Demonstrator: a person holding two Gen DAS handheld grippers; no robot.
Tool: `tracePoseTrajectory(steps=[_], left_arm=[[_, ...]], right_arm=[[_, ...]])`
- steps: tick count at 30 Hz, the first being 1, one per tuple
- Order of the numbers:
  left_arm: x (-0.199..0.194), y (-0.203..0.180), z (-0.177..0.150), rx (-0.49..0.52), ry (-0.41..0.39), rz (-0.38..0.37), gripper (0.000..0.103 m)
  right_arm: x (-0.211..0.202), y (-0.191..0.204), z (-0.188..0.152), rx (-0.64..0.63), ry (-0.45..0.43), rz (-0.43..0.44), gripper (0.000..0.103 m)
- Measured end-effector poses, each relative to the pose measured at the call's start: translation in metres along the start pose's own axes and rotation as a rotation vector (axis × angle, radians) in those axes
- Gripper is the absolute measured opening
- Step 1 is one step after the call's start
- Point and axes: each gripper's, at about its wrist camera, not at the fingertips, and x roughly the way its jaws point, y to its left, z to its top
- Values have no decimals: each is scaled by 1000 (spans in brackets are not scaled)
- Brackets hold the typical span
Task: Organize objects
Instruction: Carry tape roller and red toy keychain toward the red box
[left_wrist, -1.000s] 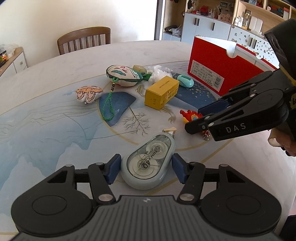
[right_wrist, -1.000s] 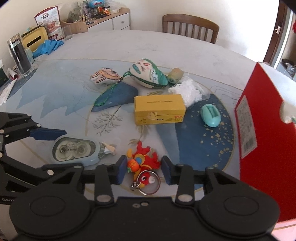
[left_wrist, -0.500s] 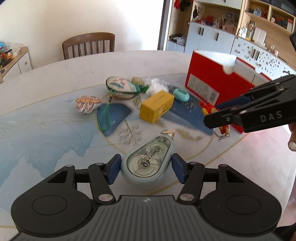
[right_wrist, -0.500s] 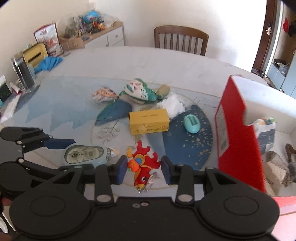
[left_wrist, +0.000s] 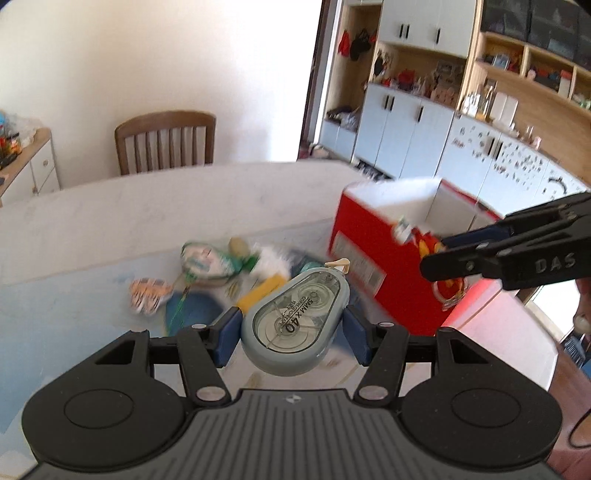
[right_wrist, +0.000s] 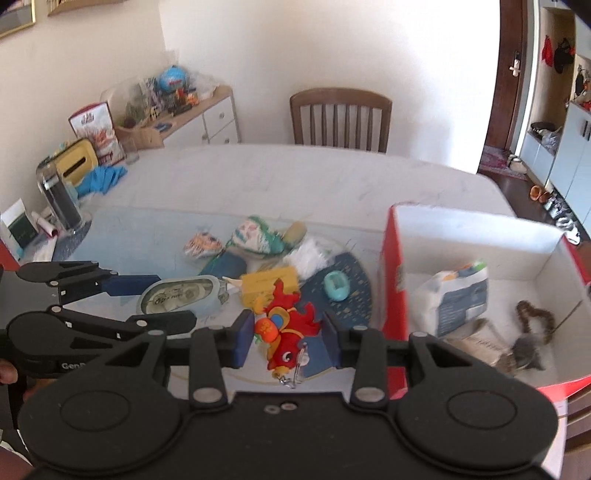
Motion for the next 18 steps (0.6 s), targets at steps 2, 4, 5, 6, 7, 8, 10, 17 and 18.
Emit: tracePoseTrajectory(steps=[2,4,5,6,7,8,10,17,18], left_arm=[[-1,-9,10,5,-10,-6,59],[-2,-18,19,15,-17,-9,59],[-1,-23,23,20,-23,-15,59],[-1,-28,27,26,-27,-20,59],[0,-33,31,32,-31,-24,59],[1,-38,35,38,-34,-29,59],[5,-48,41,50,-41,-34,59],[31,-85,65,94,-40,-52,59],[36,-91,68,103,-40,-51,59]], right_arm=[[-8,-9,4,-8,-11,-15,38],[-15,-21,9,-6,-23,-28,38],[-19,-27,10,-3,-31,-35,38],[-22,-34,12,-1,-38,-42,38],[-26,-41,13,1,-48,-51,38],[-30,-48,15,4,-57,-59,38],[-37,-64,16,5,-71,-79,38],[-48,-123,21,28,-92,-154,38],[-48,-129,21,32,-92,-163,38]])
